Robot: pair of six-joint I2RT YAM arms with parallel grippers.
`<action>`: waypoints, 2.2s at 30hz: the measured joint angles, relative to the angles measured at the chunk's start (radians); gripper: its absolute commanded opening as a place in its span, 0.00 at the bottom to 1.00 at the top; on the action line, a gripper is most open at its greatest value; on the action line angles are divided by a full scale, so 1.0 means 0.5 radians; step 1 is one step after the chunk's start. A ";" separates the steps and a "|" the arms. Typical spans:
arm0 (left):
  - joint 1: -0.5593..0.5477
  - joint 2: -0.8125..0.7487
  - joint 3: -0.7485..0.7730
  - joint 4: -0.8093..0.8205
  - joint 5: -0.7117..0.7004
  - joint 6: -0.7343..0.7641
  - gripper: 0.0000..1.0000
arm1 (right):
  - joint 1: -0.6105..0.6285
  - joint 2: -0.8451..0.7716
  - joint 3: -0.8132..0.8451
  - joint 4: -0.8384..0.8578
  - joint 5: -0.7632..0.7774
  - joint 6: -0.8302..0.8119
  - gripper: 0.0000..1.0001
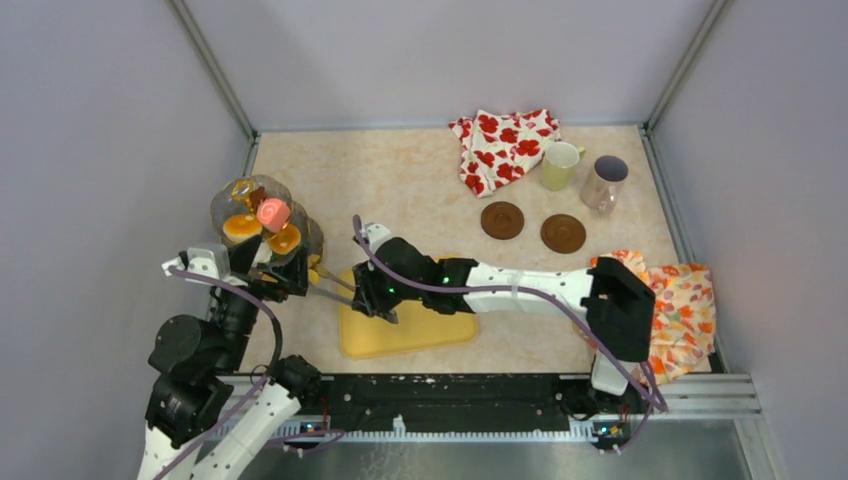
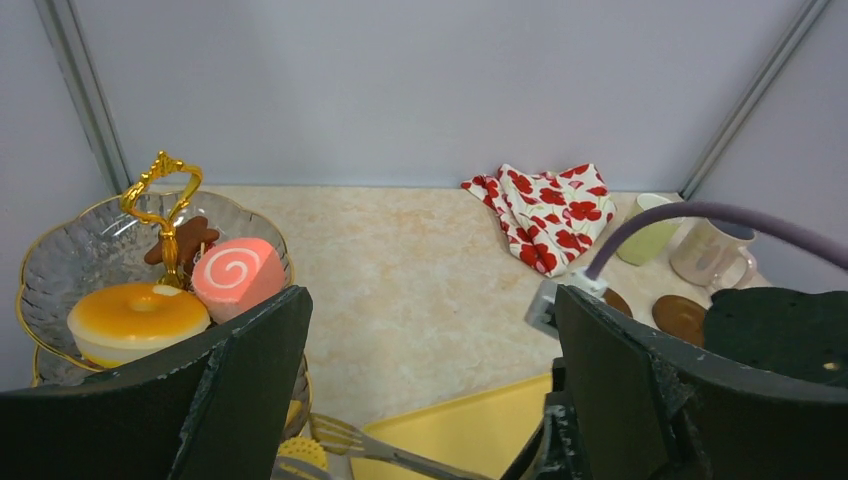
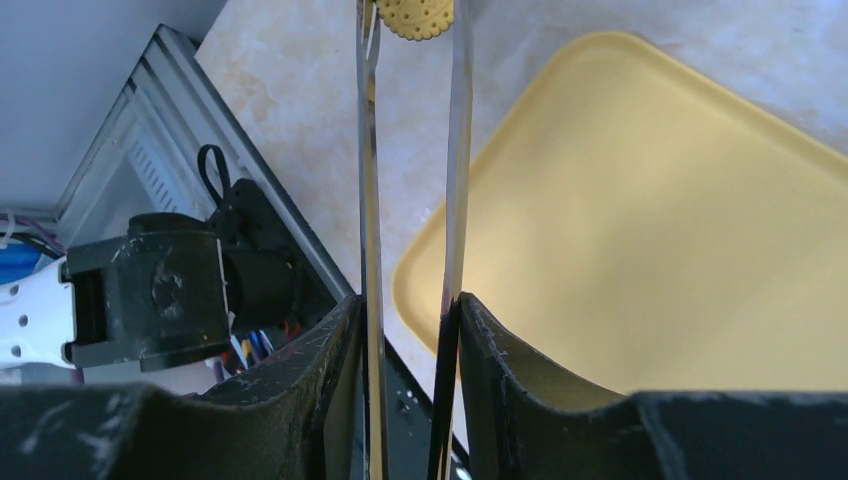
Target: Serve the afternoon tea
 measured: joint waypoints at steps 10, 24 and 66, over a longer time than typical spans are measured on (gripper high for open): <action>0.000 0.014 0.052 -0.010 0.001 0.013 0.99 | 0.008 0.419 0.333 0.130 -0.222 0.110 0.36; 0.000 0.013 0.074 -0.029 0.001 0.023 0.99 | 0.008 0.707 0.591 0.325 -0.336 0.343 0.36; 0.000 0.007 0.079 -0.060 0.024 0.019 0.99 | -0.092 1.252 0.948 0.810 -0.297 1.111 0.37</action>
